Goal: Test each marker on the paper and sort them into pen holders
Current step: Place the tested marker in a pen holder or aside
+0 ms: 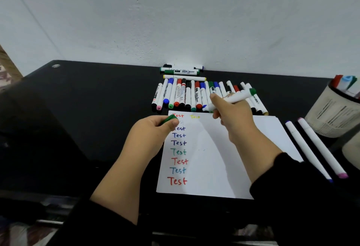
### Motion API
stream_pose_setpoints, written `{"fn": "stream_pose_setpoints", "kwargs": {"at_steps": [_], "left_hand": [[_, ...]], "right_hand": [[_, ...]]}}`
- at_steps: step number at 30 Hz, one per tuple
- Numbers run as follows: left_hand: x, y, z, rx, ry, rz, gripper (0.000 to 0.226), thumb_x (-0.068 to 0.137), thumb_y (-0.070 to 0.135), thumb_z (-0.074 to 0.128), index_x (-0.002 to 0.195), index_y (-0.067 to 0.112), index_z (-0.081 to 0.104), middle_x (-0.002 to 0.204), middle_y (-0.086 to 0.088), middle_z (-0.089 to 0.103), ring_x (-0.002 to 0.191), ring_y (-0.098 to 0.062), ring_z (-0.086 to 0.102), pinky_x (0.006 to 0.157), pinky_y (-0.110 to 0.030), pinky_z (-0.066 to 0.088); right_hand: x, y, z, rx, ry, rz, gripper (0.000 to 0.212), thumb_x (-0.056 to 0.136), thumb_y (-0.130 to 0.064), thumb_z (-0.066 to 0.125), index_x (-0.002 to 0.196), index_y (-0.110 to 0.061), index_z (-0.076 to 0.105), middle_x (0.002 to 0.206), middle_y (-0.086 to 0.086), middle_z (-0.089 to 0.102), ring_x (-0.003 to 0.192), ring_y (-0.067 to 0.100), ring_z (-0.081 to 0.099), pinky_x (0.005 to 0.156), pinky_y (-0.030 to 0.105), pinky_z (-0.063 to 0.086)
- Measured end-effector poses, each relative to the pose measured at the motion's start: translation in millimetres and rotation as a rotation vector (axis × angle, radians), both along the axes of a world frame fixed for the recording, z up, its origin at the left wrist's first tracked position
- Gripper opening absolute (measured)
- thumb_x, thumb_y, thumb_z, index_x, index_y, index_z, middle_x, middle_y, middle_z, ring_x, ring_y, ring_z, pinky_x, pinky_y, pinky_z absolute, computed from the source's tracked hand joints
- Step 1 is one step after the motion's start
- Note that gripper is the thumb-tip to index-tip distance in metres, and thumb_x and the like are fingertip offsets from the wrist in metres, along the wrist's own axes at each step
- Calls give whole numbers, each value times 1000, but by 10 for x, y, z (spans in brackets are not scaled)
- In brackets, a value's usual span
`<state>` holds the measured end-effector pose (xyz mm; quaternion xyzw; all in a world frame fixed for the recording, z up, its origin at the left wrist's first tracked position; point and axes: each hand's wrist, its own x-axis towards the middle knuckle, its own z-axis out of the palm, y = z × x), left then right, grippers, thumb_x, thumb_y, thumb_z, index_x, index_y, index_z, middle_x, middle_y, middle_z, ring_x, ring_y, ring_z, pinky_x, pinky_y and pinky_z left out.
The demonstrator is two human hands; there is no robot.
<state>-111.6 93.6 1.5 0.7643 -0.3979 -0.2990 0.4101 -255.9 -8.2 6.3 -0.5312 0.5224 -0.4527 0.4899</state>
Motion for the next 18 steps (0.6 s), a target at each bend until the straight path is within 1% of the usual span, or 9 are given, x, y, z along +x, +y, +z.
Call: {"fn": "stream_pose_setpoints", "kwargs": {"at_steps": [2, 3, 5, 6, 8, 15, 18], "left_hand": [[16, -27, -7, -12, 23, -3, 24, 87, 44, 58, 105, 31, 67, 76, 25, 55, 72, 7, 47, 57, -15, 30], [27, -42, -16, -18, 31, -5, 23, 87, 44, 58, 105, 32, 67, 77, 25, 55, 72, 7, 47, 57, -14, 30], [47, -61, -32, -24, 39, -11, 23, 87, 44, 58, 105, 32, 67, 78, 25, 56, 74, 8, 48, 57, -14, 31], [59, -68, -44, -26, 47, -11, 22, 87, 44, 59, 105, 33, 67, 79, 25, 57, 75, 8, 48, 58, -14, 31], [83, -80, -72, -27, 62, -8, 23, 87, 44, 58, 107, 34, 67, 81, 25, 58, 76, 8, 48, 58, -14, 31], [102, -99, -135, -18, 68, 4, 25, 86, 43, 61, 110, 34, 65, 79, 27, 53, 72, 10, 45, 57, -13, 29], [99, -113, -138, -9, 67, 12, 27, 85, 42, 61, 111, 35, 64, 78, 28, 52, 72, 8, 45, 55, -14, 29]], "right_hand": [[73, -46, -58, -62, 75, 3, 32, 87, -24, 62, 58, -15, 51, 46, -5, 54, 38, -1, 45, 48, 17, 37], [101, -64, -107, -85, 99, 4, 32, 87, -23, 61, 60, -13, 49, 45, -7, 53, 37, -2, 45, 44, 13, 37], [128, -95, -213, -115, 136, -2, 28, 87, -21, 60, 65, -9, 47, 48, -7, 53, 39, -3, 46, 41, 8, 35], [132, -109, -257, -126, 149, -2, 25, 86, -21, 60, 68, -8, 48, 52, -4, 53, 40, -3, 46, 41, 7, 35], [138, -138, -318, -143, 159, 7, 24, 86, -20, 61, 70, -7, 49, 56, -1, 52, 42, -4, 48, 43, 6, 35], [162, -166, -402, -171, 220, 72, 31, 87, -23, 63, 64, -12, 47, 53, -2, 53, 43, -3, 47, 47, 7, 36], [168, -172, -412, -170, 221, 90, 33, 87, -23, 64, 62, -13, 46, 52, -2, 53, 42, -3, 47, 46, 8, 37]]}}
